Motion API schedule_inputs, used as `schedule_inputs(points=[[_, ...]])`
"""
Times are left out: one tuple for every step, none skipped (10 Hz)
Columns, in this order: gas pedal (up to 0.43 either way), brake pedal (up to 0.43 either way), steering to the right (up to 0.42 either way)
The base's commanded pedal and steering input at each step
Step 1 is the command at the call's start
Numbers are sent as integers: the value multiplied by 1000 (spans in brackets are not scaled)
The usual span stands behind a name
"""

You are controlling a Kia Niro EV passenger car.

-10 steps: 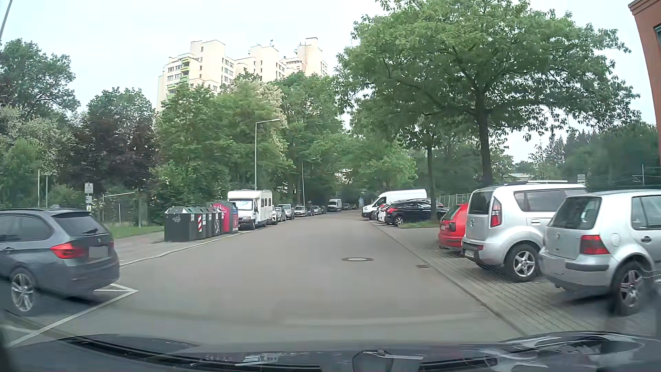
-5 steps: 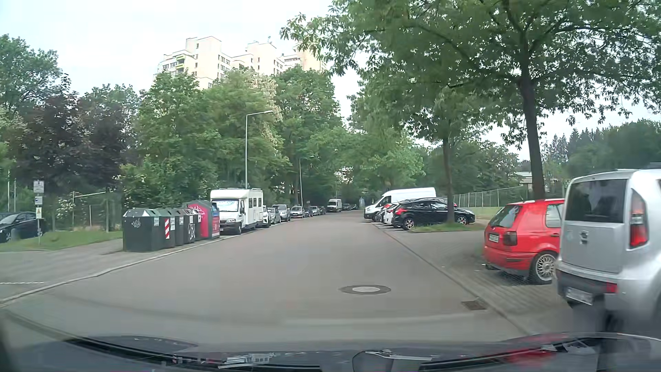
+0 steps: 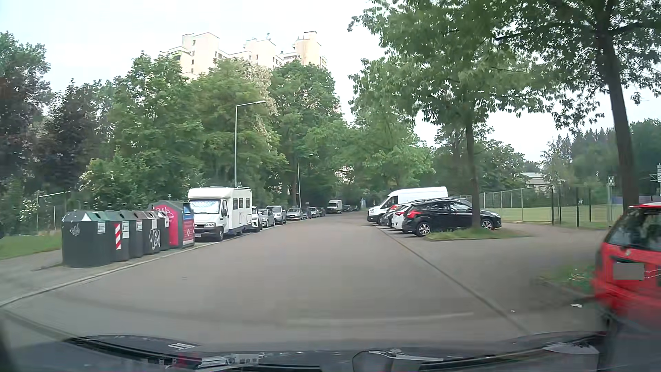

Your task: Follow the waypoints while adhering to traffic rules and regulations

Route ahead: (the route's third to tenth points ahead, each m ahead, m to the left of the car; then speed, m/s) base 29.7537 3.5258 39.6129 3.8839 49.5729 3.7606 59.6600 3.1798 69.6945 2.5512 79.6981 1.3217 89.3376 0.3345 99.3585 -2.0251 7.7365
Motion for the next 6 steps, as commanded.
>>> schedule_inputs(points=[[59,0,-4],[59,0,-5],[67,0,-5],[67,0,-5],[67,0,-5],[67,0,-6]])
